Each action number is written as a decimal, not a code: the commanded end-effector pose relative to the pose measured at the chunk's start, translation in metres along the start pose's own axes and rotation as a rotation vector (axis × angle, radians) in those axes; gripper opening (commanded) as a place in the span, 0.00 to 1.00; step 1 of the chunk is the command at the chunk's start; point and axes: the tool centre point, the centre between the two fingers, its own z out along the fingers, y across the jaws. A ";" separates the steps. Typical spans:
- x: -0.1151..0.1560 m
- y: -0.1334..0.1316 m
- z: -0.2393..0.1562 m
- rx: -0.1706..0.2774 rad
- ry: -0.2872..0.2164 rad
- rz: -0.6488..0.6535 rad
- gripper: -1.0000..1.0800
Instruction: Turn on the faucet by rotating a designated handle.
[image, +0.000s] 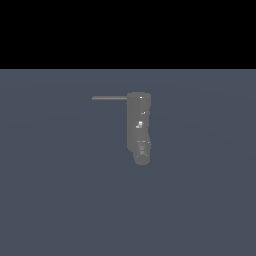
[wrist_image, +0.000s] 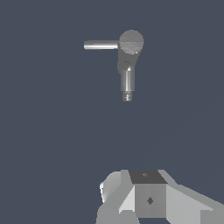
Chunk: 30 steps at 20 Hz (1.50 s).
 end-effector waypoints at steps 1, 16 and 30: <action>0.000 0.000 0.000 0.000 0.000 0.000 0.00; 0.013 -0.024 0.023 -0.002 0.000 0.121 0.00; 0.057 -0.073 0.077 -0.004 0.000 0.411 0.00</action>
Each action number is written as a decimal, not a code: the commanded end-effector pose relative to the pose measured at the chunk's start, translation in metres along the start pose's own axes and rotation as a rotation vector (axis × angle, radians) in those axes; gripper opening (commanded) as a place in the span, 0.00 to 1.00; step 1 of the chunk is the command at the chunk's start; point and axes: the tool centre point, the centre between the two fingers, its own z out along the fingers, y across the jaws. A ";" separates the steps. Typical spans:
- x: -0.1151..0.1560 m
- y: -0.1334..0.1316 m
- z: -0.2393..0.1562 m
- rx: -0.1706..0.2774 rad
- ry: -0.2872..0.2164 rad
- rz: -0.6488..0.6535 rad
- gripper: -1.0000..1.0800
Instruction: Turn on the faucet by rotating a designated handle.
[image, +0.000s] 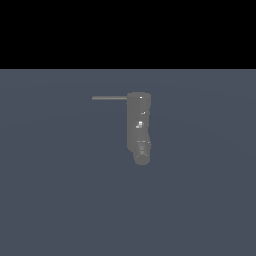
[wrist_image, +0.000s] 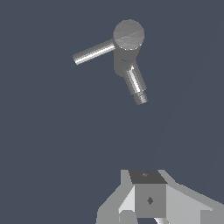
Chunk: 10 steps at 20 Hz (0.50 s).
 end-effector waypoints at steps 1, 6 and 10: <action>0.006 -0.011 0.010 0.000 0.000 0.056 0.00; 0.019 -0.032 0.031 0.000 0.000 0.164 0.00; 0.032 -0.048 0.047 -0.001 0.000 0.250 0.00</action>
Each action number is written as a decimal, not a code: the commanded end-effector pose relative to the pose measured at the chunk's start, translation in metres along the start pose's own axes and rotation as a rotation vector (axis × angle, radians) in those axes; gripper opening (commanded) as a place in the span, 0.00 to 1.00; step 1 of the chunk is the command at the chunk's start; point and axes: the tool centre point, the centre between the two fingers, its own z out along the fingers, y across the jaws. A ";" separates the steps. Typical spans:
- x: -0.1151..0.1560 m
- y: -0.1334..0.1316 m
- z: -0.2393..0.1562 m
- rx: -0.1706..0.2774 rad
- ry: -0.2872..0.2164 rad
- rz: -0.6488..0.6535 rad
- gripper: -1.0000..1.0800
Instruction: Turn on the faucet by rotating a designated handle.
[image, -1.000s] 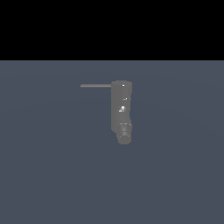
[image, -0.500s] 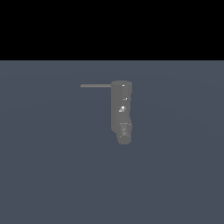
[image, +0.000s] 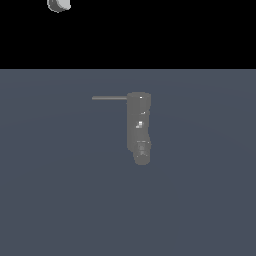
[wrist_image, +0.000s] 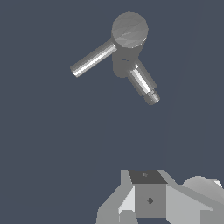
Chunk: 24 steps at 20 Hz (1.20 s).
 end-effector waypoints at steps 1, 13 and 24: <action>0.006 -0.011 0.010 0.001 0.000 0.055 0.00; 0.042 -0.057 0.057 -0.001 0.000 0.304 0.00; 0.083 -0.088 0.098 -0.005 0.002 0.524 0.00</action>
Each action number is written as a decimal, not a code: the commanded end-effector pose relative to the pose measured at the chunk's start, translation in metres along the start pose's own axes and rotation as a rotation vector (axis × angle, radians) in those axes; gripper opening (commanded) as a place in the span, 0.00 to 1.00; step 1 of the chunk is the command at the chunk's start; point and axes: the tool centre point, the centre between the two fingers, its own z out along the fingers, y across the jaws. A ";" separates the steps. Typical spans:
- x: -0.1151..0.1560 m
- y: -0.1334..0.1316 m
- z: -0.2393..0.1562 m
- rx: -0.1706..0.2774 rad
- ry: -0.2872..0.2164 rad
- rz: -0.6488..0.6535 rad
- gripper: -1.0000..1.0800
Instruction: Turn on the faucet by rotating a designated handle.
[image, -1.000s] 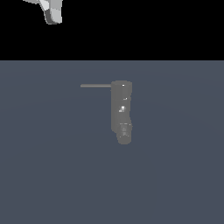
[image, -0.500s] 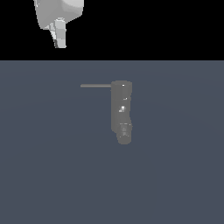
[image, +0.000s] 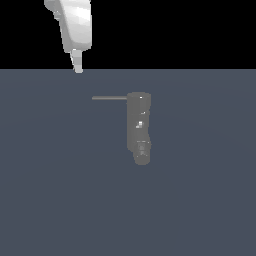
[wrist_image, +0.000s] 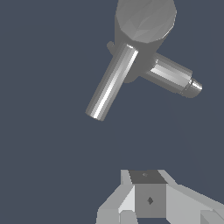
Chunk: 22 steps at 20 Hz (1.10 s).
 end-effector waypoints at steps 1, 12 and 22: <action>0.006 -0.010 0.010 -0.001 0.001 0.052 0.00; 0.043 -0.053 0.053 -0.008 0.008 0.289 0.00; 0.074 -0.076 0.082 -0.013 0.012 0.451 0.00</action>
